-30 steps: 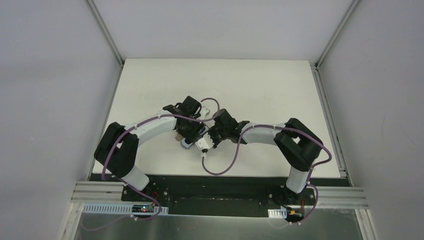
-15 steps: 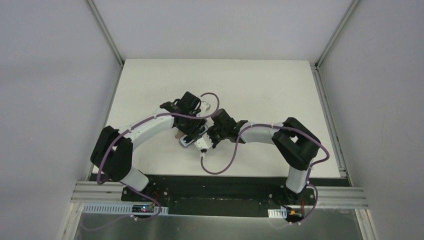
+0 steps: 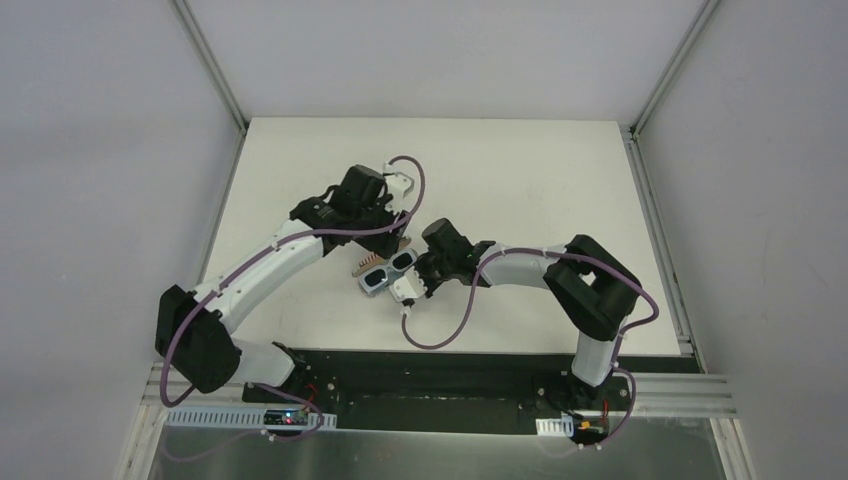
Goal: Organize the sunglasses
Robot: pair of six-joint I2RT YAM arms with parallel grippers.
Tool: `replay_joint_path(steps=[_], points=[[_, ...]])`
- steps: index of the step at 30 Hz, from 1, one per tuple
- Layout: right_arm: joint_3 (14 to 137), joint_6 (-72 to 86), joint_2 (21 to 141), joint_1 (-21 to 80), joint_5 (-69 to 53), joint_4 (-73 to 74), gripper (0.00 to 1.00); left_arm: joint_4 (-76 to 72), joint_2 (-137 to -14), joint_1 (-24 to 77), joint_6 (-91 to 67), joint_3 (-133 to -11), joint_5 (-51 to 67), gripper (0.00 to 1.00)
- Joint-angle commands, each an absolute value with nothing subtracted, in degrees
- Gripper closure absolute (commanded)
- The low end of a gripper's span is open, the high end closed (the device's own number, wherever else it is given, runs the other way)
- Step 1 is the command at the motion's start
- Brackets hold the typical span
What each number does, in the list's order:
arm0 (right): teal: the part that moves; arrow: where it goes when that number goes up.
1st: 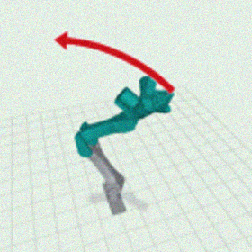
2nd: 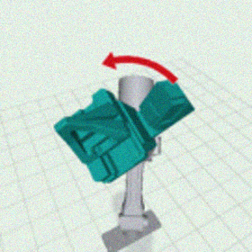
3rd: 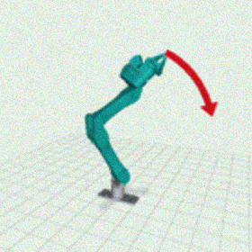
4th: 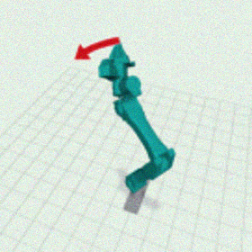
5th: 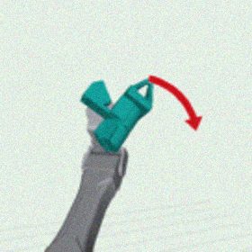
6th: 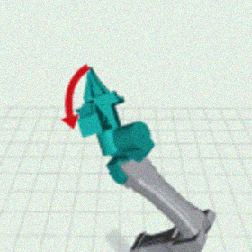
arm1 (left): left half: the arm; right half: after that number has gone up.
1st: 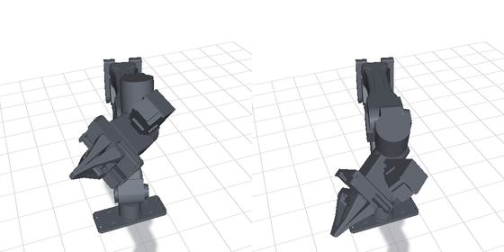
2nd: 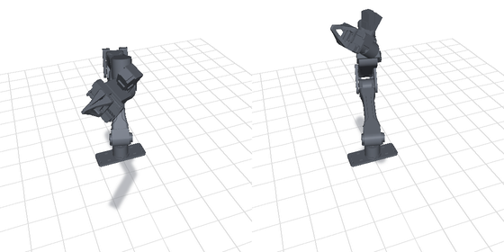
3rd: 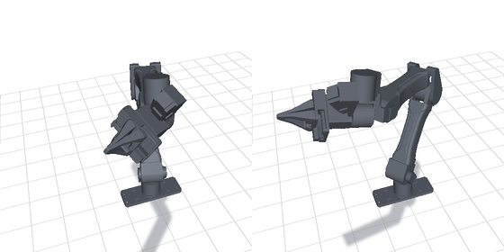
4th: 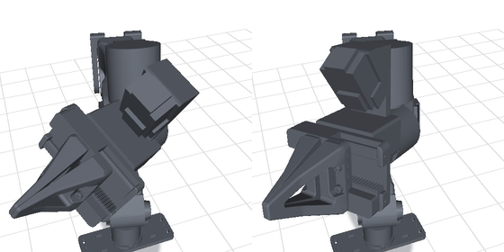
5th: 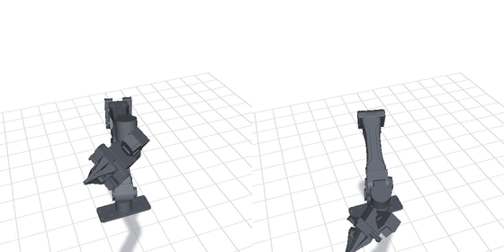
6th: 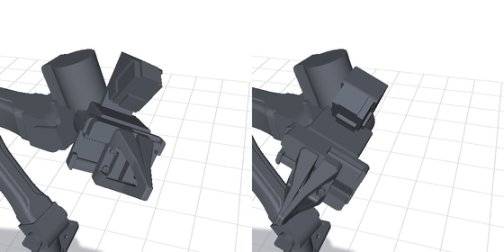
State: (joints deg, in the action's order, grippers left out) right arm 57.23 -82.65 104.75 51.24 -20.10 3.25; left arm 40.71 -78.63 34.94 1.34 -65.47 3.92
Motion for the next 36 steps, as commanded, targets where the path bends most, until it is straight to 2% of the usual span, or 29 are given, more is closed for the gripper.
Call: replay_joint_path(steps=[1,19,24,30,36], points=[[58.89,-83.06,104.79,51.48,-19.6,4.57,0.87,37.09,-73.49,35.25,-3.0,-67.42,-3.39,0.38],[58.88,-82.21,105.44,51.66,-19.38,4.59,0.88,28.57,-75.84,33.84,-4.19,-55.93,-3.81,0.39],[59.06,-82.01,105.72,51.83,-19.42,4.57,0.88,26.24,-76.35,33.84,-3.46,-53.73,-3.06,0.48],[58.82,-81.74,105.97,52.03,-19.25,4.57,0.88,24.27,-77.04,33.84,-3.37,-52.03,-3.06,0.55],[58.8,-81.48,106.12,52.11,-19.16,4.75,0.88,23.62,-77.28,33.95,-2.88,-51.77,-0.79,0.71]])
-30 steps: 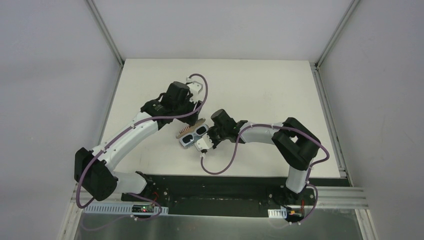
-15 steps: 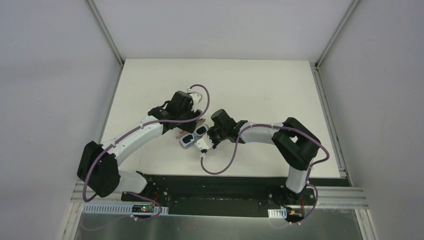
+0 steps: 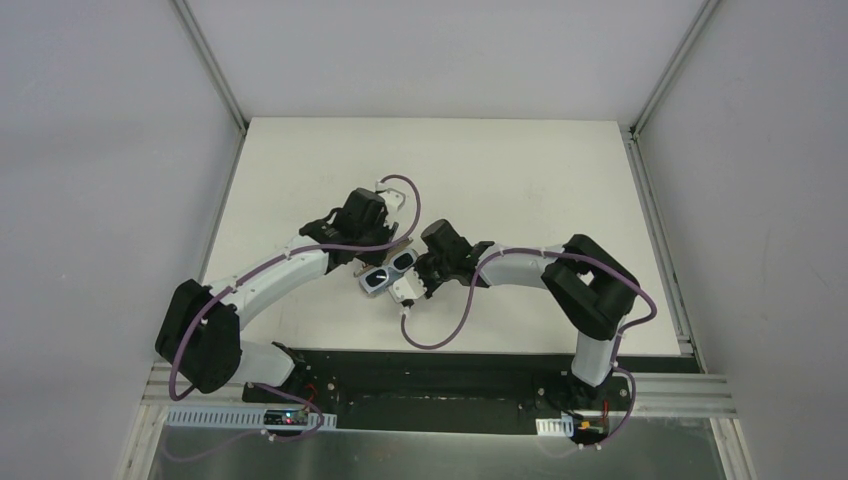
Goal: Organize the sunglasses
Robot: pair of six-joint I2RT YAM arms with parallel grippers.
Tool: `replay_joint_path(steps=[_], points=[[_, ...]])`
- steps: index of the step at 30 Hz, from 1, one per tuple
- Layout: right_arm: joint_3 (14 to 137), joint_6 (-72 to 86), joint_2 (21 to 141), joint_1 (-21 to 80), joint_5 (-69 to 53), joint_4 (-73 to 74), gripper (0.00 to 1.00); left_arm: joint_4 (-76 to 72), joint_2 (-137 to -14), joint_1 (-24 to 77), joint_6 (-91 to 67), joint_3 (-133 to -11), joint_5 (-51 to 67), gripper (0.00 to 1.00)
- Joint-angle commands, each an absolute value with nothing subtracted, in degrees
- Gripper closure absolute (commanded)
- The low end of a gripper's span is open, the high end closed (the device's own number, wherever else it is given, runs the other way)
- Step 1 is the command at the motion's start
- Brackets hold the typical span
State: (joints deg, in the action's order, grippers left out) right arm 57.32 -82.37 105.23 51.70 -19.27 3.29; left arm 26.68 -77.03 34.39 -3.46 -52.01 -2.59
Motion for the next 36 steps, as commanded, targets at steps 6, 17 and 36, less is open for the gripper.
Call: replay_joint_path(steps=[6,17,36], points=[[58.96,-81.39,106.24,52.21,-19.04,4.83,0.89,22.76,-75.62,34.01,-2.9,-51.33,-0.33,0.76],[59.76,-80.68,107.09,52.68,-18.82,5.27,0.89,19.27,-78.25,36.66,-4.57,-48.25,6.59,0.95],[63.25,-73.61,102.13,53.04,-19.5,11.94,0.78,16.76,-85.76,40.34,-9.61,-47.47,12.51,0.92]])
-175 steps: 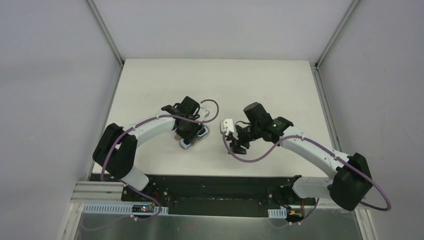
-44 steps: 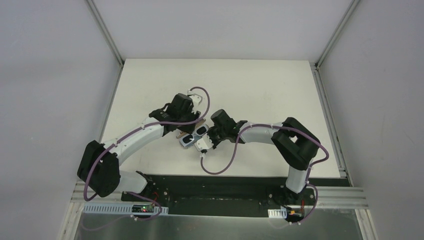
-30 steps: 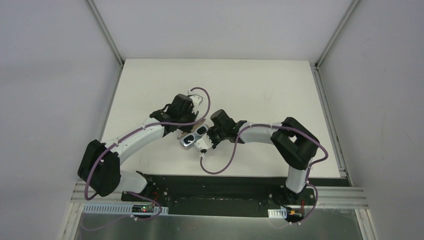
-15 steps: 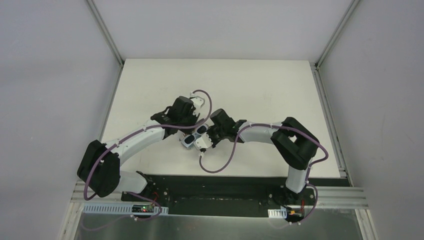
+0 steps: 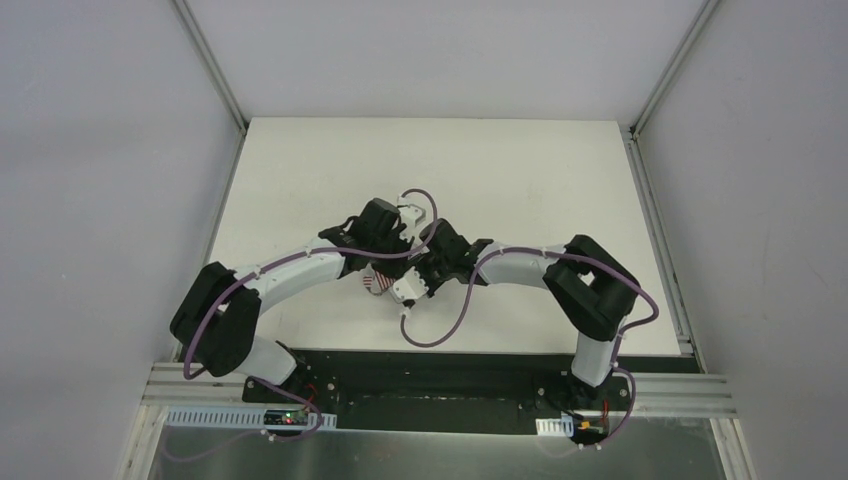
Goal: Organize the sunglasses
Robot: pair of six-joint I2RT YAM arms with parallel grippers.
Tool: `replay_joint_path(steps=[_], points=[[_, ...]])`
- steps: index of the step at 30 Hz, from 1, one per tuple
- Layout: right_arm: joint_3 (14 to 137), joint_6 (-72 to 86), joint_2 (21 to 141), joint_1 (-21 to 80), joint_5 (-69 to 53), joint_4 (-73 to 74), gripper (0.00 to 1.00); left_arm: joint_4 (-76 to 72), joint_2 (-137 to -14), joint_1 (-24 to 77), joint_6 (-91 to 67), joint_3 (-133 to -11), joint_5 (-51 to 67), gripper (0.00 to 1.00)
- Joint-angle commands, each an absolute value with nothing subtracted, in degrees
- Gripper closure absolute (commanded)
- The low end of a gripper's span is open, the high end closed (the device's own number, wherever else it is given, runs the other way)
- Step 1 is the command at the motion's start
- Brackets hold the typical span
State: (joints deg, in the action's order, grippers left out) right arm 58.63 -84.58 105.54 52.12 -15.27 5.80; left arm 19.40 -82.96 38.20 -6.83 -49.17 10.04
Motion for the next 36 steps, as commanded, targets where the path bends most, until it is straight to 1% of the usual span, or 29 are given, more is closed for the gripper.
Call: replay_joint_path(steps=[1,8,11,12,16,19,21,23,24,25,28,29,31,36], points=[[63.69,-71.53,101.14,53.08,-19.97,12.93,0.76,16.72,-86.19,40.34,-9.63,-47.54,12.48,0.92],[61.59,-61.91,94.3,51.65,-22.41,16.4,0.69,16.48,-90.83,40.66,-10.17,-48.37,13.82,0.91],[63.45,-50.67,93.96,47.59,-29.37,16.95,0.63,16.34,-92.83,41.54,-10.29,-48.88,14.24,0.91],[64.25,-47.11,94.19,46.46,-30.61,17.05,0.62,16.36,-93.53,41.91,-10.34,-49.13,14.07,0.91],[65.75,-43.18,92.29,42.8,-35.07,20.01,0.62,16.48,-94.24,42.59,-10.35,-49.91,13.18,0.92],[67.6,-39.28,91.48,38.15,-44.74,23.4,0.61,16.25,-94.62,42.56,-10.56,-49.92,13.06,0.92],[67.96,-34.11,91.6,36.25,-48.11,23.35,0.58,16.25,-95.55,42.63,-10.55,-50.13,13.33,0.92],[66.77,-33.07,90.28,36.44,-46.1,22.99,0.53,16.32,-96.47,42.63,-10.56,-50.54,13.43,0.92],[64.91,-34.68,88.88,37.17,-43.76,21.67,0.52,16.49,-96.61,42.6,-10.59,-50.72,13.45,0.92],[63.11,-37.03,87.57,37.88,-41.13,20.43,0.52,16.54,-96.36,42.58,-10.67,-50.86,13.4,0.9],[61.19,-40.79,87.21,37.74,-38.37,21.51,0.52,15.81,-92.71,43.05,-10.52,-50.19,10.96,0.72],[61.05,-41.68,87.27,37.32,-38.45,22.32,0.52,15.44,-90.73,43.21,-9.91,-49.74,10.13,0.67],[60.6,-42.97,86.78,36.61,-38.27,22.78,0.53,15.28,-86.77,43.19,-9.08,-49.09,9.34,0.63],[59.59,-45.24,86.14,36.48,-37.26,22.57,0.57,15.49,-76.64,43.32,-9.28,-49.47,11.47,0.56]])
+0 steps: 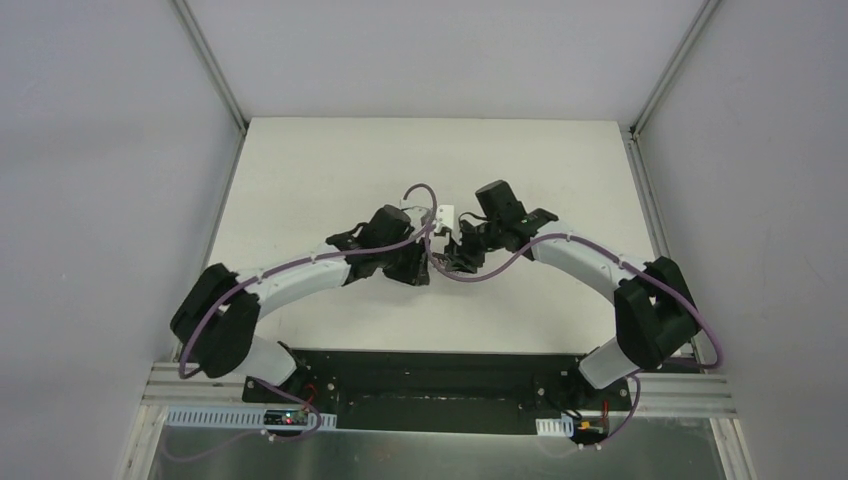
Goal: Organize the sunglasses
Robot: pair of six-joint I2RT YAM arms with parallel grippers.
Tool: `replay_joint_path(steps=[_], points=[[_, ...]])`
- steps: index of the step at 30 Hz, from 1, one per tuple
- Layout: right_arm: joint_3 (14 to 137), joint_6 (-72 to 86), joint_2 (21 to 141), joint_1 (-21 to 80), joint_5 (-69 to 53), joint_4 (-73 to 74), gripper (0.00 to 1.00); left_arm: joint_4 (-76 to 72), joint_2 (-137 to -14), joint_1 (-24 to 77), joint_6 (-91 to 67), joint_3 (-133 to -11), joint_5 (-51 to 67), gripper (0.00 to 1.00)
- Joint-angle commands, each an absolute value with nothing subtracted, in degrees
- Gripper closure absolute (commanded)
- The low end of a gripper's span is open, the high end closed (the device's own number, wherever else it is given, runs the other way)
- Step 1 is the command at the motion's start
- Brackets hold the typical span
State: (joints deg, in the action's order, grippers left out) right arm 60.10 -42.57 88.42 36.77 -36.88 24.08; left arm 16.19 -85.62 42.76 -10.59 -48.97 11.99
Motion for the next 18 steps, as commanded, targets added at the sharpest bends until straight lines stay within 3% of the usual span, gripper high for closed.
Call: replay_joint_path(steps=[1,7,18], points=[[59.18,-46.01,86.27,36.46,-36.68,22.48,0.57,15.61,-74.76,43.25,-9.05,-49.62,10.53,0.54],[58.06,-49.77,85.73,36.47,-36.54,24.39,0.6,16.14,-66.25,43.22,-6.84,-47.93,-0.47,0.42],[60.44,-47.9,84.85,35.53,-33.5,23.61,0.6,16.77,-75.17,43.1,-19.61,-50.95,-11.31,0.41]])
